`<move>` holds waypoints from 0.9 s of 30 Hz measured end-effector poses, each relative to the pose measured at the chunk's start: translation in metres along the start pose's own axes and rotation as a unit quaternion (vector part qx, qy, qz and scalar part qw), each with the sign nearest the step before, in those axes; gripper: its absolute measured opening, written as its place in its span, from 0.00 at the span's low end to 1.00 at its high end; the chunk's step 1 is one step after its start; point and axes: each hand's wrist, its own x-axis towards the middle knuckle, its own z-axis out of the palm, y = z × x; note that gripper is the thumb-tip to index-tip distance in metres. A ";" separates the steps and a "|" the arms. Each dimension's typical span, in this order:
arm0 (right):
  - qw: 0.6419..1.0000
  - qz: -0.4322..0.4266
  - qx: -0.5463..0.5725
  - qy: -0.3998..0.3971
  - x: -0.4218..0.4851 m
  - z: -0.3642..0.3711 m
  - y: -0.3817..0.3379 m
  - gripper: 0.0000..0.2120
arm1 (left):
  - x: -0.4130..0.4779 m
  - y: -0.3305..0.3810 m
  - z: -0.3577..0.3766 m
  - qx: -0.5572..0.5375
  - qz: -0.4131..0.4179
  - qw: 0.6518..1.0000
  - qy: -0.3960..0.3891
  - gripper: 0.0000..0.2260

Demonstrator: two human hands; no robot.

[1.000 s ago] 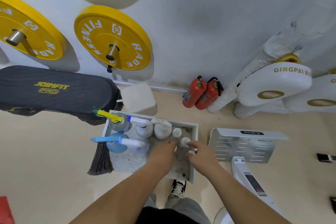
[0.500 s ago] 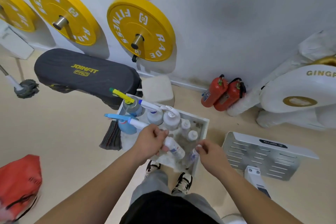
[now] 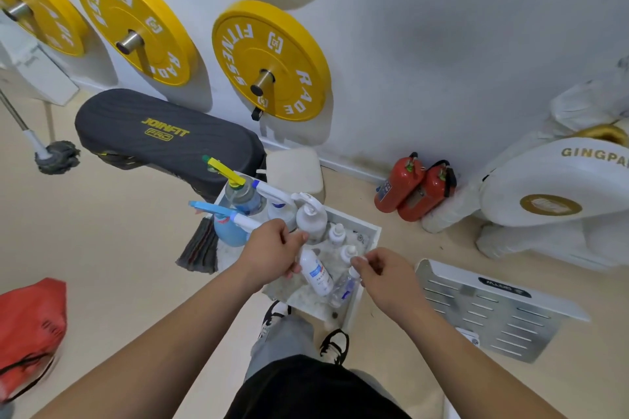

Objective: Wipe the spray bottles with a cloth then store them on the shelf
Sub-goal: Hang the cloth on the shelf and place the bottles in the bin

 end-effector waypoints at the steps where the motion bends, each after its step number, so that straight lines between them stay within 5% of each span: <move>1: 1.000 -0.002 -0.013 0.000 0.000 -0.001 -0.002 0.14 | 0.001 -0.001 0.001 0.004 0.000 1.000 -0.001 0.15; 8: 0.998 -0.010 -0.054 0.013 0.005 0.000 -0.015 0.20 | 0.009 -0.005 0.003 0.003 -0.014 1.000 -0.005 0.15; 19: 0.999 0.035 -0.034 0.000 0.014 0.036 -0.028 0.17 | 0.026 -0.029 0.031 0.210 0.082 0.974 -0.003 0.12; 27: 0.996 0.088 -0.008 0.004 0.033 0.064 -0.042 0.16 | 0.033 -0.045 0.033 0.172 0.058 0.983 0.032 0.08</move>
